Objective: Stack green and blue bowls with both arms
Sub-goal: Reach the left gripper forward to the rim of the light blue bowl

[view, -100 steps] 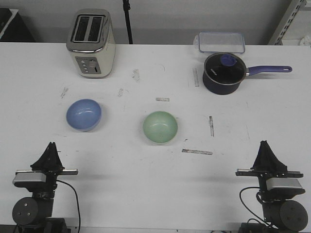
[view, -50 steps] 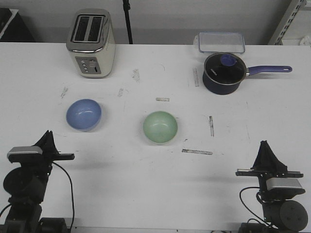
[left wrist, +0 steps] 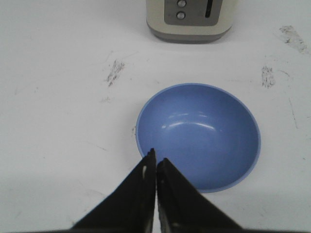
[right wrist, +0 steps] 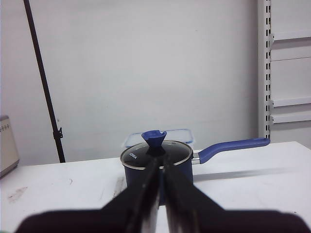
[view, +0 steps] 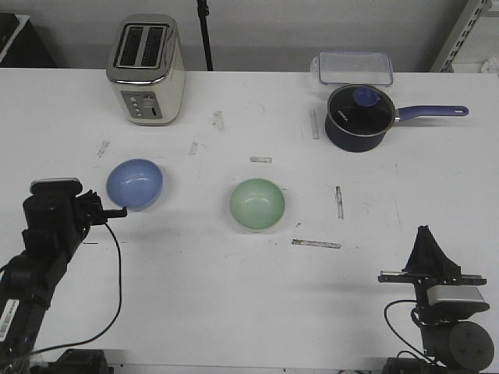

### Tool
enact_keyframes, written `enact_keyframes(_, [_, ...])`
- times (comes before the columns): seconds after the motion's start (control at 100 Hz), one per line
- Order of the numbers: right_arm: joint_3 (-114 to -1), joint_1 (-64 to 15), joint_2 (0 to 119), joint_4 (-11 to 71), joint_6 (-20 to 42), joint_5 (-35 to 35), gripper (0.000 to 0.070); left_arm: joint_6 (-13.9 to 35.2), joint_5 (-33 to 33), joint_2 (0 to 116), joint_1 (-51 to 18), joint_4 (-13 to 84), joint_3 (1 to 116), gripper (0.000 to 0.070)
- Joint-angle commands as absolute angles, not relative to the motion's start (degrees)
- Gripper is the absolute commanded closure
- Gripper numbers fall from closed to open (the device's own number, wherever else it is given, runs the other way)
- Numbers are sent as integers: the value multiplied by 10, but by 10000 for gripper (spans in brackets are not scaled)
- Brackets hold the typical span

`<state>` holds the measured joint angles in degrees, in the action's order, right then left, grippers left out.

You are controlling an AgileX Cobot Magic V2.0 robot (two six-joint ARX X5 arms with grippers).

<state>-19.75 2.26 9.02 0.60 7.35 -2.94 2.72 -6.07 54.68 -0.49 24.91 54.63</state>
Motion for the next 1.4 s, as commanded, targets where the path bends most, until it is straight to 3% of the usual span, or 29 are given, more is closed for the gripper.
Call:
enact_keyframes(0.0, [-199, 22, 90, -1, 79, -30, 694, 57, -62, 583, -3, 281, 594, 698])
enact_keyframes(0.11, [-199, 22, 90, -2, 79, -30, 694, 65, -60, 644, 1, 358, 667, 698])
enact_keyframes(0.26, [-199, 22, 90, -2, 79, -30, 694, 136, -50, 716, 15, 418, 747, 698])
enact_keyframes(0.37, [-199, 22, 90, -2, 79, -30, 694, 173, 12, 764, 44, 453, 796, 699])
enact_keyframes(0.55, [-199, 22, 90, -1, 79, -30, 694, 191, 105, 821, 86, 471, 825, 691])
enact_keyframes(0.62, [-199, 22, 90, -1, 79, -30, 694, 191, 120, 841, 101, 472, 825, 633])
enact_keyframes(0.75, [-199, 22, 90, -2, 79, -30, 694, 191, 121, 877, 120, 482, 825, 446])
enact_keyframes(0.88, [-199, 22, 90, -2, 79, -30, 694, 191, 121, 907, 131, 492, 825, 368])
enact_keyframes(1.39, [-199, 22, 90, -2, 79, -30, 694, 191, 121, 979, 116, 462, 825, 367])
